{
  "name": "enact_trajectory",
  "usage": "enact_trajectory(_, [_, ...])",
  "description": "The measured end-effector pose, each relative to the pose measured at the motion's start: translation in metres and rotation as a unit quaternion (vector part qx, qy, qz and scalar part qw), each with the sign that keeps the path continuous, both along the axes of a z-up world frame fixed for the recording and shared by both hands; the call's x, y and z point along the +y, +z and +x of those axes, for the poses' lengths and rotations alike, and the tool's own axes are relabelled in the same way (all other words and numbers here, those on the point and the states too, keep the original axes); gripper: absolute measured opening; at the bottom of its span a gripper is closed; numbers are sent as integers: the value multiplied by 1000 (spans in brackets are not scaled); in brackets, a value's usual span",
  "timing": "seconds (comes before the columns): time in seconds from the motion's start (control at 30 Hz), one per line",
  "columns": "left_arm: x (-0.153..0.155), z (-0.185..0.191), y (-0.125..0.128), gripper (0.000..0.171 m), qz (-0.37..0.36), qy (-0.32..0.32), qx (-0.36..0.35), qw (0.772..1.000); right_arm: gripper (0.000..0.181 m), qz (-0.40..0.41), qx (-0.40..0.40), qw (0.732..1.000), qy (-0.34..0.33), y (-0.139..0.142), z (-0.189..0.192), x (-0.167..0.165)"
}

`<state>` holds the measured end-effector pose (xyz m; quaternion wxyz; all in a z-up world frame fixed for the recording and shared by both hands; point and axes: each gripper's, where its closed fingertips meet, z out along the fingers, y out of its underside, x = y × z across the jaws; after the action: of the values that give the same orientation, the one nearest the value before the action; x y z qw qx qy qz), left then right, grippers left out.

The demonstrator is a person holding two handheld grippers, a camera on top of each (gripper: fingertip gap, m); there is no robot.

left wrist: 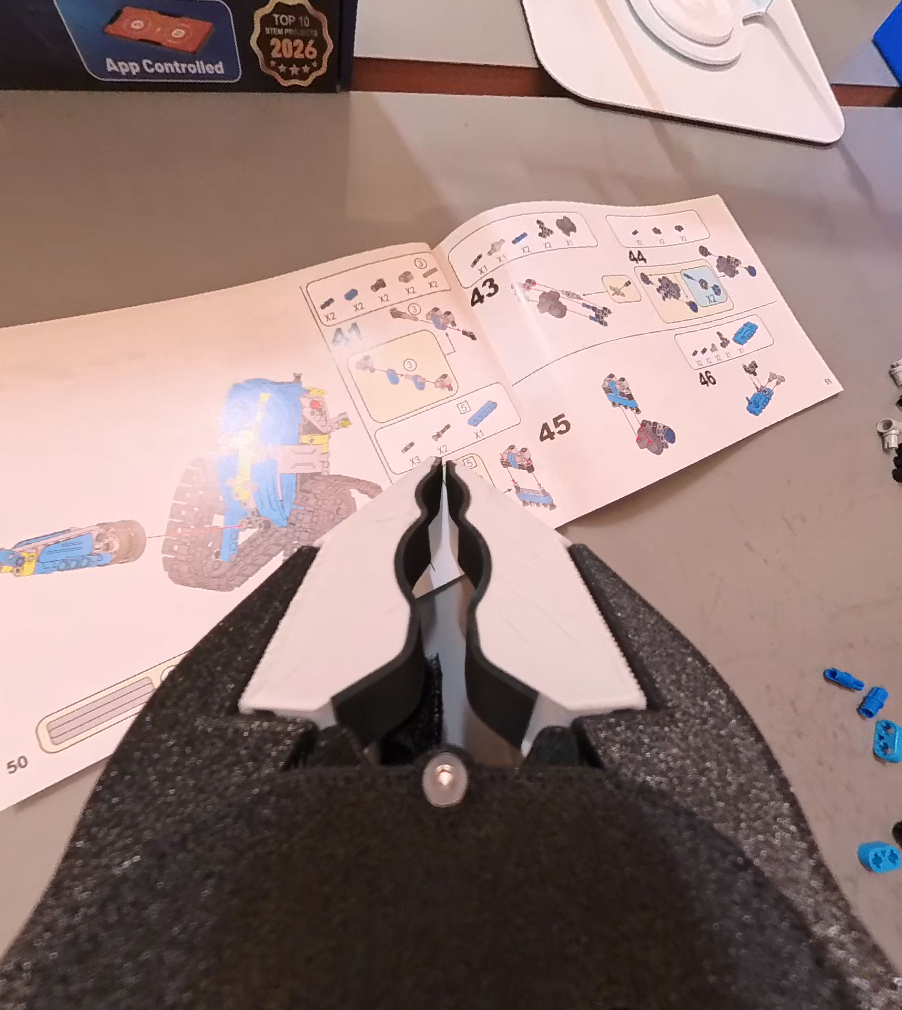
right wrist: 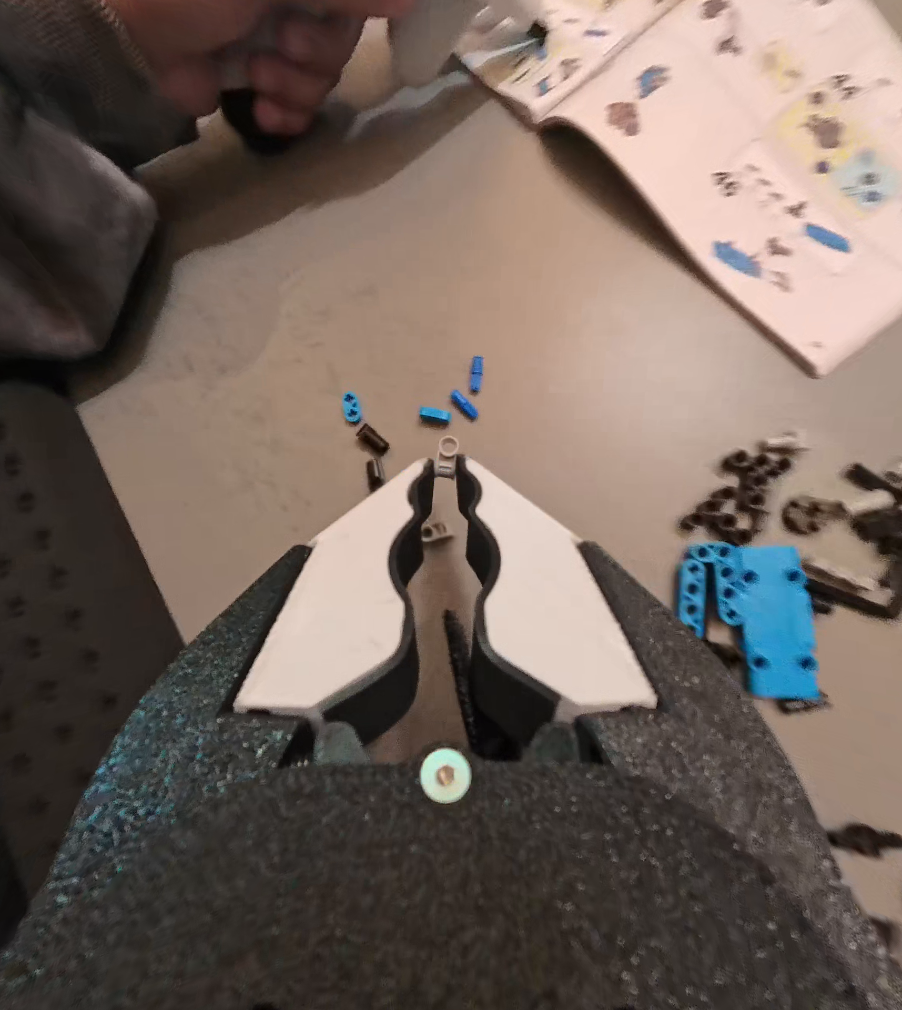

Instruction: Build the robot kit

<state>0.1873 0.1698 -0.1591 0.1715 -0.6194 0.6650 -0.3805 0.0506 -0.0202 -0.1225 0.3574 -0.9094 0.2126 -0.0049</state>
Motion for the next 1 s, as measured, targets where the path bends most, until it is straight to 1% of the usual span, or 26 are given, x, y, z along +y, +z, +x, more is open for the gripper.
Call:
enact_trajectory(0.07, [0, 0, 0, 1, -1, 0, 0, 1000, 8, -17, 8, 1000, 10, -14, -5, 6])
enact_trajectory(0.13, [0, 0, 0, 1, -1, -1, 0, 1000, 8, -37, 10, 999, 11, -25, -4, 6])
enact_trajectory(0.27, [0, 0, 0, 1, 0, -1, 0, 1000, 9, -47, 23, 999, 9, -35, -2, 5])
enact_trajectory(0.33, [0, 0, 0, 1, -3, -1, 0, 1000, 14, -51, 29, 998, 10, -37, -4, 3])
enact_trajectory(0.43, [0, 0, 0, 1, -4, -1, 1, 1000, 22, -37, 17, 999, -14, -30, 4, -1])
enact_trajectory(0.63, [0, 0, 0, 1, -2, -1, 0, 1000, 24, 26, 15, 997, -71, -3, 18, -15])
enact_trajectory(0.7, [-1, 0, 0, 2, -2, -2, 0, 1000, 25, 28, 5, 995, -97, 1, 26, -27])
enact_trajectory(0.77, [-1, 0, 0, 3, 0, -4, -1, 1000, 29, 16, -17, 990, -138, 3, 41, -49])
enact_trajectory(0.83, [-2, -1, 0, 4, 2, -4, -1, 1000, 29, 20, -21, 985, -171, 8, 53, -72])
enact_trajectory(1.0, [-2, 0, 0, 4, 1, -4, -1, 1000, 29, -45, -51, 961, -269, 0, 87, -149])
